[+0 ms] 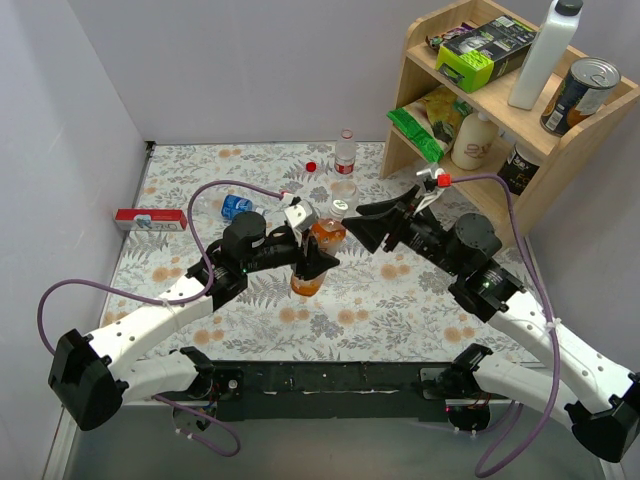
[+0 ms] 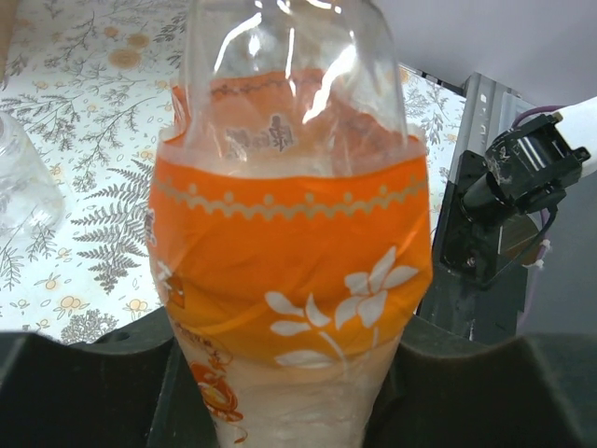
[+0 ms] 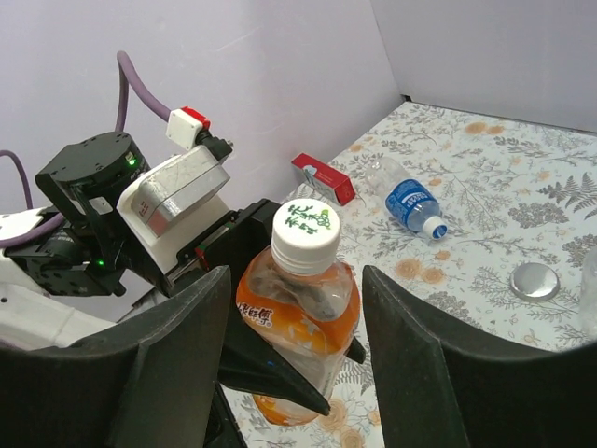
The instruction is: Unscrew the bottle caps
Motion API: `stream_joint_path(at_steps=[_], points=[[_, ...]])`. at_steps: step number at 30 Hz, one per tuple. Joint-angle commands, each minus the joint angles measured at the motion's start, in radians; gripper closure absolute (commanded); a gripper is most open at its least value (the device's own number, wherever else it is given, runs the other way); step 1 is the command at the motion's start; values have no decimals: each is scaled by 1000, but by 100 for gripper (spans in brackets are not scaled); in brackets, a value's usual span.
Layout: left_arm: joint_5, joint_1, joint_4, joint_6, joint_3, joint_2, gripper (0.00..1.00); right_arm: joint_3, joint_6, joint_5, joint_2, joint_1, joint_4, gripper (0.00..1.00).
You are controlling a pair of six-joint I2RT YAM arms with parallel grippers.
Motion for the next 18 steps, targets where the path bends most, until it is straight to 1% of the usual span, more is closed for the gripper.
stream_joint_path(at_steps=[1, 9, 18], points=[[-35, -8, -12, 16, 35, -4, 59, -10, 28, 69, 2, 36, 133, 35], [-37, -18, -12, 19, 35, -1, 60, 8, 32, 69, 39, 51, 131, 34], [-37, -31, -14, 22, 35, 7, 60, 24, 37, 52, 56, 55, 139, 36]])
